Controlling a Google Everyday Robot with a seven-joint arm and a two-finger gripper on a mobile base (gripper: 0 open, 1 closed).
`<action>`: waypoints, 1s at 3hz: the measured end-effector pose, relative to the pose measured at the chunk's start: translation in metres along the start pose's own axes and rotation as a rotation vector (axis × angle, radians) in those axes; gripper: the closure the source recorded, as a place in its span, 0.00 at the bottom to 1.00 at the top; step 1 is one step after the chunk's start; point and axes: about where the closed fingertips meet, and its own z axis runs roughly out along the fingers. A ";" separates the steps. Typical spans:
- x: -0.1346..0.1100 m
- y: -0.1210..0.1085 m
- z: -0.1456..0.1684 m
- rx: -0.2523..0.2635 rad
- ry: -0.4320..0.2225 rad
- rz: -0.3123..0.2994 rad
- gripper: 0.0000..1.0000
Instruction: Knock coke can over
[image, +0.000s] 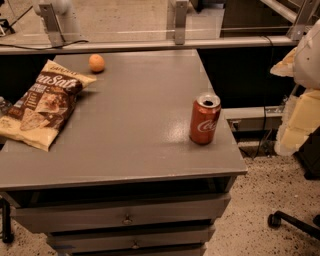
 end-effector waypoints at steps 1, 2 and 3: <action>0.000 0.000 0.000 0.000 0.000 0.000 0.00; 0.002 0.002 0.002 -0.005 -0.037 0.025 0.00; 0.023 0.009 0.023 -0.026 -0.136 0.104 0.00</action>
Offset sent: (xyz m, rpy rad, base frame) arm -0.0044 -0.0055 -0.0128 0.1090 0.0168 -0.0326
